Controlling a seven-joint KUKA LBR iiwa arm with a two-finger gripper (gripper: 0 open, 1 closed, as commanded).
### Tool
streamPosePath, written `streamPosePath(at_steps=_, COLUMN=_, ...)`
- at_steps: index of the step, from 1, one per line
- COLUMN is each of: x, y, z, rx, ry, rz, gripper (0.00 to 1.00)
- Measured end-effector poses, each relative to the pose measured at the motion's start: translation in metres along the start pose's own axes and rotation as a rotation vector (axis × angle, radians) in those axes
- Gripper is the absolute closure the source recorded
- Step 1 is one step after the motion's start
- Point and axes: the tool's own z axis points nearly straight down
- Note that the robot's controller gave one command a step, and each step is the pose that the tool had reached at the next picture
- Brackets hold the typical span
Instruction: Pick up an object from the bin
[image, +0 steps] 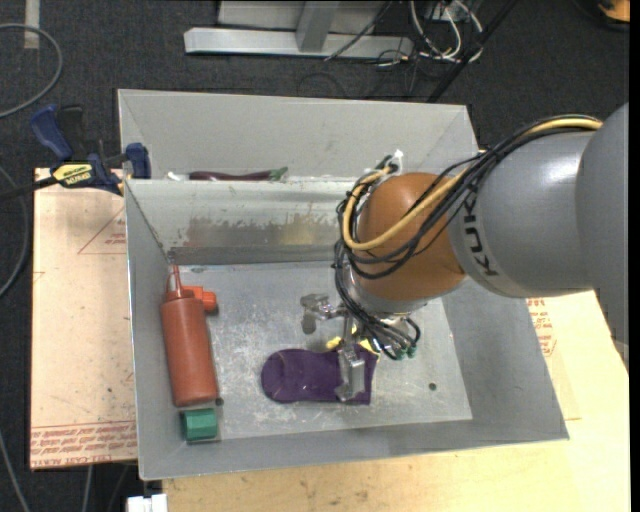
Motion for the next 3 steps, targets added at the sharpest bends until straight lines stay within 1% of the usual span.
streamPosePath(at_steps=1, x=-0.01, y=0.004, z=0.045, rx=-0.008, ry=0.003, rz=-0.175, gripper=1.0)
streamPosePath(at_steps=2, x=-0.01, y=0.004, z=0.045, rx=-0.008, ry=0.003, rz=-0.175, gripper=1.0)
streamPosePath(at_steps=3, x=-0.002, y=-0.011, z=-0.158, rx=-0.009, ry=0.001, rz=-0.378, gripper=1.0)
